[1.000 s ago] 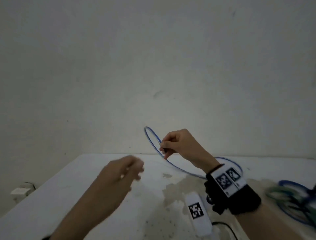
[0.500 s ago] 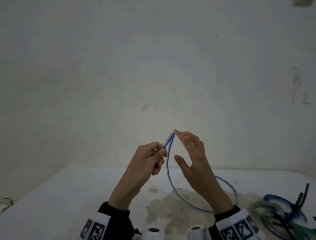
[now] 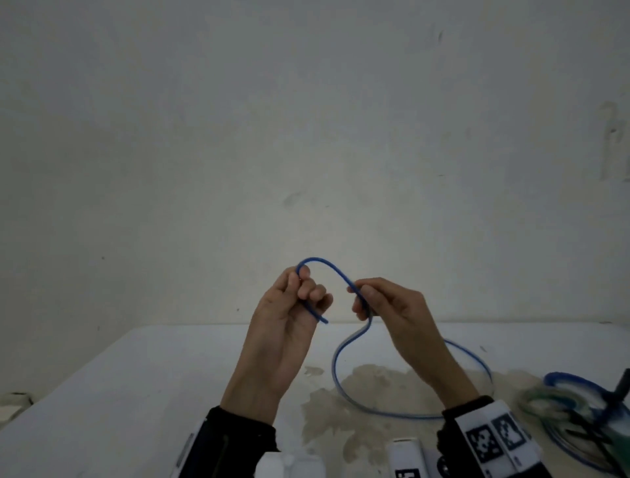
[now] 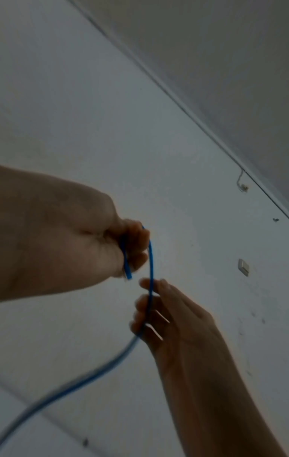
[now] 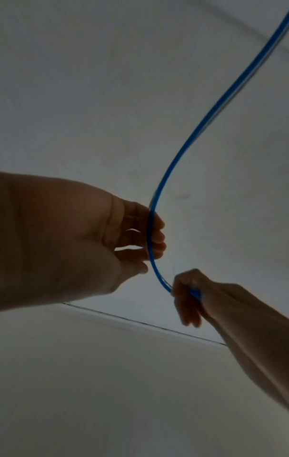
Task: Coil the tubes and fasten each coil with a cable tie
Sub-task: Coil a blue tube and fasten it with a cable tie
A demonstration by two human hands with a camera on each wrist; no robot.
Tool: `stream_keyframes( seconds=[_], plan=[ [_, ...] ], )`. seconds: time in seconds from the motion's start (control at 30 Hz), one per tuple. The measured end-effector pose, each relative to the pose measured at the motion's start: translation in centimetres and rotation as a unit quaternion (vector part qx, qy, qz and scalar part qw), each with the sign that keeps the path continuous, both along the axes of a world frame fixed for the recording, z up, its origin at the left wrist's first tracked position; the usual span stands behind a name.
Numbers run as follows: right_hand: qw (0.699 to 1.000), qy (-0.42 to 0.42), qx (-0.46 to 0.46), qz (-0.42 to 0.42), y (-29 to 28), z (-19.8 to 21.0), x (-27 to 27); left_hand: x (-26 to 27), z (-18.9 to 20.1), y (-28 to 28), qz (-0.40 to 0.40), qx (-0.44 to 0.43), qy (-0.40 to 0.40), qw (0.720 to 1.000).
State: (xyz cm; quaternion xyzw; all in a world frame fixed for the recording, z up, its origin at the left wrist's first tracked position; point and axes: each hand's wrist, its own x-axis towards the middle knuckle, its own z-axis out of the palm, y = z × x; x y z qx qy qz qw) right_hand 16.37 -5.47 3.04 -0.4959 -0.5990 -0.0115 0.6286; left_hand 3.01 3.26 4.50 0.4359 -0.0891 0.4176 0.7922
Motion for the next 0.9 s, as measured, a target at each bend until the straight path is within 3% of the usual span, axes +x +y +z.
stream_keyframes(
  seconds=[0.1,0.33,0.5,0.63,0.8,0.9],
  plan=[
    [0.999,0.002,-0.047,-0.004,1.0,-0.7,-0.8,0.6,-0.3,-0.6,0.006,-0.052,-0.051,0.997],
    [0.996,-0.019,-0.032,-0.083,0.8,-1.2,0.5,-0.7,0.8,-0.1,0.033,-0.054,-0.115,0.991],
    [0.994,0.105,0.022,-0.025,0.9,-0.9,-1.3,0.5,-0.5,-0.9,0.044,-0.057,-0.058,0.996],
    [0.973,0.225,-0.025,0.052,0.7,-0.5,-2.0,1.6,-1.3,-1.6,0.054,-0.077,-0.029,0.995],
    [0.961,0.243,-0.092,0.099,0.5,-0.2,-2.1,1.8,-1.6,-1.7,0.048,-0.083,-0.045,0.994],
    [0.947,0.297,-0.057,0.112,0.4,-0.3,-1.5,1.8,-2.0,-1.3,0.075,-0.004,0.022,0.997]
  ],
)
